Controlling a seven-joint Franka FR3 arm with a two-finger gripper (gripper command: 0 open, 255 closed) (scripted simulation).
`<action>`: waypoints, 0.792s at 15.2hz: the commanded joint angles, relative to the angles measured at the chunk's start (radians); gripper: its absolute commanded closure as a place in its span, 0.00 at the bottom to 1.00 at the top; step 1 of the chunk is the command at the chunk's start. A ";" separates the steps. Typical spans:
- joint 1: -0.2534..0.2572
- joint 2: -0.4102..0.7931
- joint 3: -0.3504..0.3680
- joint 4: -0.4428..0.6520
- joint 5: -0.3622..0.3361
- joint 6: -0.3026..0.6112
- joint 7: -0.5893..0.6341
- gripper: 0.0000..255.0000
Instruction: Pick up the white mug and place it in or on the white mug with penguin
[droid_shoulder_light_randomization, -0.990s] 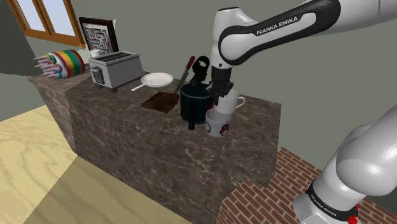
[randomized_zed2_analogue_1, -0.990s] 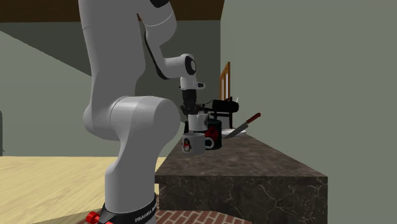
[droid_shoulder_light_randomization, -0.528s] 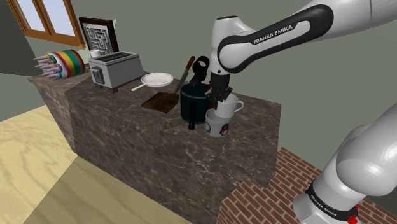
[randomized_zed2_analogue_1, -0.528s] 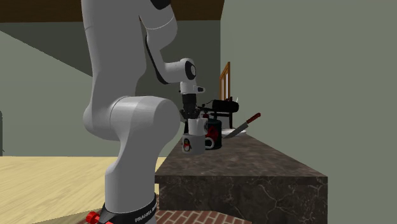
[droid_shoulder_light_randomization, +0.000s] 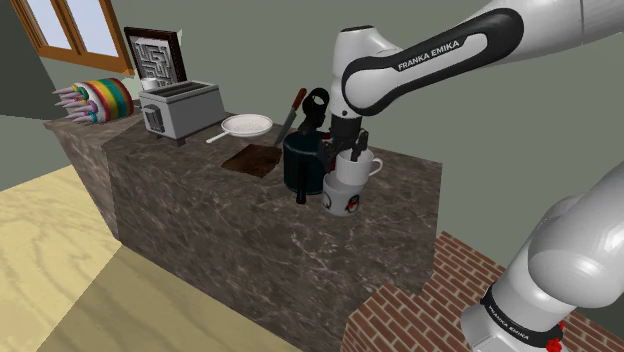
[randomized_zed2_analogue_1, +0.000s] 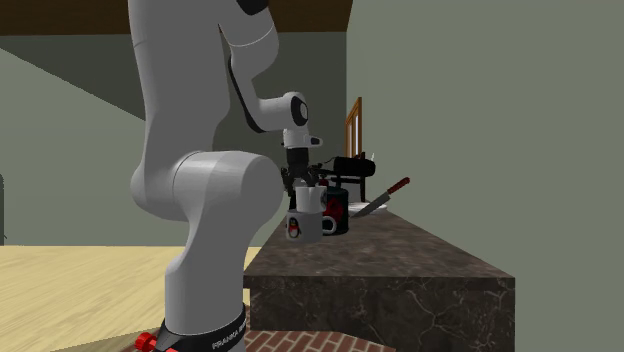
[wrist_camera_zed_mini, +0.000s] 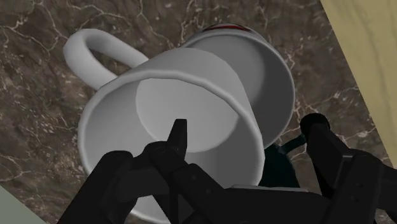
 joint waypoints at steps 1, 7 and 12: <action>0.000 0.000 0.000 0.000 0.000 0.000 0.000 0.00; 0.003 -0.041 -0.001 0.090 0.009 -0.130 -0.007 0.00; 0.003 -0.041 -0.001 0.090 0.009 -0.130 -0.007 0.00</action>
